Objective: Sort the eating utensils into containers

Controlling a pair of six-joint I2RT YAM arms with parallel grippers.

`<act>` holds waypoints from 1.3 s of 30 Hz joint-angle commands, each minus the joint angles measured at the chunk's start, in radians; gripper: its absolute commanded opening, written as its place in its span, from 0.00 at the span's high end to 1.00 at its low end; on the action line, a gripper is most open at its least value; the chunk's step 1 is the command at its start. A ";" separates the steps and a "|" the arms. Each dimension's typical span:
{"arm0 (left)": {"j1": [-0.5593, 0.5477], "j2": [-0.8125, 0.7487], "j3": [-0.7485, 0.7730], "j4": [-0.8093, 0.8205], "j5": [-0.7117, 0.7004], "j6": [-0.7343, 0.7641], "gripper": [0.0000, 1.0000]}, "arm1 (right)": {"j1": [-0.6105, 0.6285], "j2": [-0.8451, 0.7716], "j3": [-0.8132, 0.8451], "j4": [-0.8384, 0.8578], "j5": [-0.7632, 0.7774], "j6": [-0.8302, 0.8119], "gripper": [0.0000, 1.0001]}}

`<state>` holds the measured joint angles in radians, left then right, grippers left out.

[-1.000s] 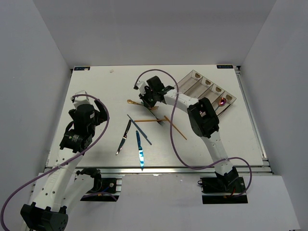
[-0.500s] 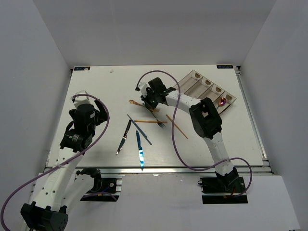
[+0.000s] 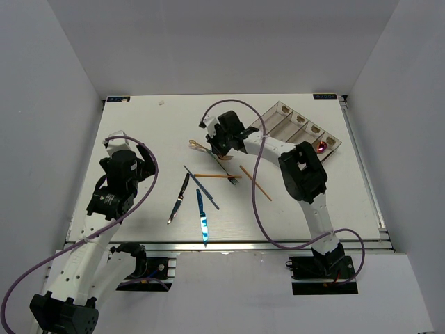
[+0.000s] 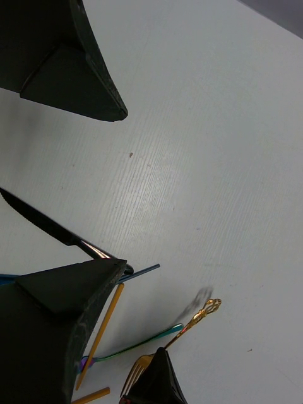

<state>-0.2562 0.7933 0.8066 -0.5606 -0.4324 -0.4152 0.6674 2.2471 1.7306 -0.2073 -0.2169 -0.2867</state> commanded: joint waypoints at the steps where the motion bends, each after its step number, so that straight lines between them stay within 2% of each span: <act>1: 0.003 -0.008 -0.003 0.008 0.009 0.007 0.02 | -0.011 -0.075 -0.022 0.071 0.020 0.044 1.00; 8: 0.003 -0.012 -0.004 0.008 0.007 0.007 0.02 | -0.041 -0.176 -0.118 0.157 0.086 0.205 1.00; 15: 0.003 -0.016 -0.004 0.005 0.004 0.007 0.02 | -0.110 -0.401 -0.287 0.186 0.191 0.412 1.00; 18: 0.003 -0.023 -0.003 0.005 0.003 0.006 0.02 | -0.182 -0.498 -0.357 0.174 0.250 0.500 1.00; 22: 0.003 -0.034 -0.006 0.005 0.003 0.006 0.02 | -0.325 -0.630 -0.529 0.197 0.323 0.647 1.00; 27: 0.003 -0.035 -0.003 0.007 0.007 0.006 0.02 | -0.419 -0.763 -0.710 0.264 0.476 0.796 1.00; 31: 0.003 -0.042 -0.004 0.005 0.006 0.006 0.02 | -0.450 -0.791 -0.759 0.279 0.586 0.880 1.00; 39: 0.003 -0.052 -0.006 0.005 0.004 0.004 0.02 | -0.460 -0.721 -0.773 0.306 0.671 1.101 1.00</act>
<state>-0.2562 0.7574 0.8066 -0.5606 -0.4324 -0.4152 0.2123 1.5017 0.9508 0.0334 0.3702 0.6888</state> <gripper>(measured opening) 0.981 0.008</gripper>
